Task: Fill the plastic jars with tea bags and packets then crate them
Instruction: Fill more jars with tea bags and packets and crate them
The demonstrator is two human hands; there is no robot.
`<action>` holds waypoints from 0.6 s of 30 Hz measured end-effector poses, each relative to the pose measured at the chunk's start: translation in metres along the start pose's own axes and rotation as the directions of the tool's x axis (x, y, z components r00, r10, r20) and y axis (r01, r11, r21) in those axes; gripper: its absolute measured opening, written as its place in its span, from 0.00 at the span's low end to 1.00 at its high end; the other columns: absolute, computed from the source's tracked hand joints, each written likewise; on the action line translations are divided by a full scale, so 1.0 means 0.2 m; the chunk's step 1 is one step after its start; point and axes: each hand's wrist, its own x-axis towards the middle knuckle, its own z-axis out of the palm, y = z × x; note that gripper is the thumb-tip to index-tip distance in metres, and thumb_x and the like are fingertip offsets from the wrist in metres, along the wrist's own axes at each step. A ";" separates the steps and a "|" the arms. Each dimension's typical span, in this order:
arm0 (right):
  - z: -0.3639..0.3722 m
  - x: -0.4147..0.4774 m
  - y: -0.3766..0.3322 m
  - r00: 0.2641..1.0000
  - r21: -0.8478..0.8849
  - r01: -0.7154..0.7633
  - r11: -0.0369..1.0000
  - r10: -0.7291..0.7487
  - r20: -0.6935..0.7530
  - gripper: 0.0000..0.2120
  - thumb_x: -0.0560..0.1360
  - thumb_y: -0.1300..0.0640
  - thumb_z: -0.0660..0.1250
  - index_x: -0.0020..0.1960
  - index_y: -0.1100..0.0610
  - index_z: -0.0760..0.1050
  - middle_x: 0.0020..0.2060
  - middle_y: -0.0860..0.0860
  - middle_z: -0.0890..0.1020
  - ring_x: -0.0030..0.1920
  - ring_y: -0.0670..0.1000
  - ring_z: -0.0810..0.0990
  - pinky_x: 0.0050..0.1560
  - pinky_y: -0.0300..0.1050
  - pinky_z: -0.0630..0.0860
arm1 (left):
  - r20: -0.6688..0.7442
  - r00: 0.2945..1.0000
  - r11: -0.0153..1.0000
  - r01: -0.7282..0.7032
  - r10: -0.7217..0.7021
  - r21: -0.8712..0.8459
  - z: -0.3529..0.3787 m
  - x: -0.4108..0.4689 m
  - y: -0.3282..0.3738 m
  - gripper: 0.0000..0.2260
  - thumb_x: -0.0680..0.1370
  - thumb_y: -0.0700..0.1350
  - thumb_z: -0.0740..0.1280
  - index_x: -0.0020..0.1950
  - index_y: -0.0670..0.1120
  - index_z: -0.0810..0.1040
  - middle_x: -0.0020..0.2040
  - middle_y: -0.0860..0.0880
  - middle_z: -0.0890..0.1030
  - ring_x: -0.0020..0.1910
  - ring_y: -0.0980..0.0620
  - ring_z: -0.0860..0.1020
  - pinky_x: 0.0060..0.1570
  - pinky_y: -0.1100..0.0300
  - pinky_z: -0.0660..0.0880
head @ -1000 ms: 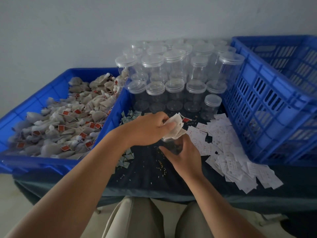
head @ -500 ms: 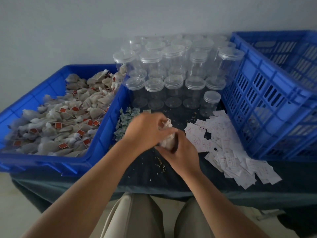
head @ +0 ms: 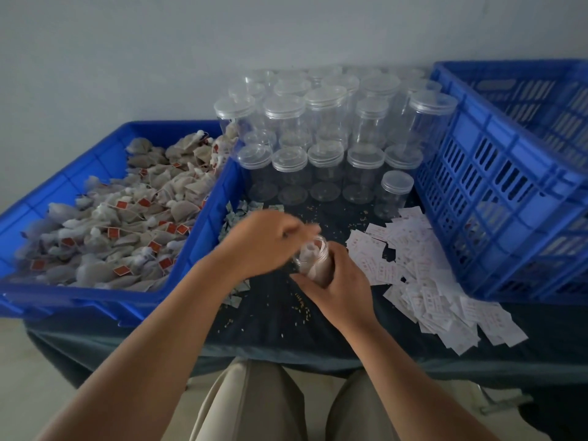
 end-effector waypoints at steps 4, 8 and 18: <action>0.00 0.00 -0.02 1.000 -0.001 0.011 1.000 -0.011 0.007 0.32 0.69 0.29 0.74 0.64 0.47 0.72 0.52 0.39 0.82 0.48 0.42 0.81 0.44 0.41 0.80 | -0.244 0.956 0.985 0.145 -0.164 -0.095 -0.26 0.03 -0.20 0.09 0.83 0.61 0.64 0.51 0.62 0.83 0.40 0.64 0.84 0.35 0.65 0.81 0.35 0.66 0.74; -0.01 0.00 -0.02 1.000 0.015 0.010 1.000 -0.010 0.023 0.32 0.69 0.28 0.73 0.64 0.45 0.70 0.51 0.38 0.81 0.47 0.41 0.81 0.44 0.38 0.78 | -0.099 0.863 0.841 0.505 -0.496 0.192 -0.44 0.04 -0.56 0.15 0.84 0.45 0.65 0.70 0.54 0.79 0.68 0.50 0.81 0.61 0.48 0.80 0.62 0.48 0.78; -0.01 -0.01 -0.01 1.000 0.061 -0.020 0.998 0.020 0.006 0.35 0.68 0.38 0.82 0.67 0.50 0.73 0.55 0.42 0.83 0.53 0.44 0.84 0.49 0.50 0.84 | -0.030 0.755 0.718 0.634 -0.655 0.286 -0.36 -0.03 -0.81 0.05 0.81 0.40 0.70 0.53 0.48 0.84 0.59 0.44 0.82 0.52 0.46 0.82 0.54 0.50 0.82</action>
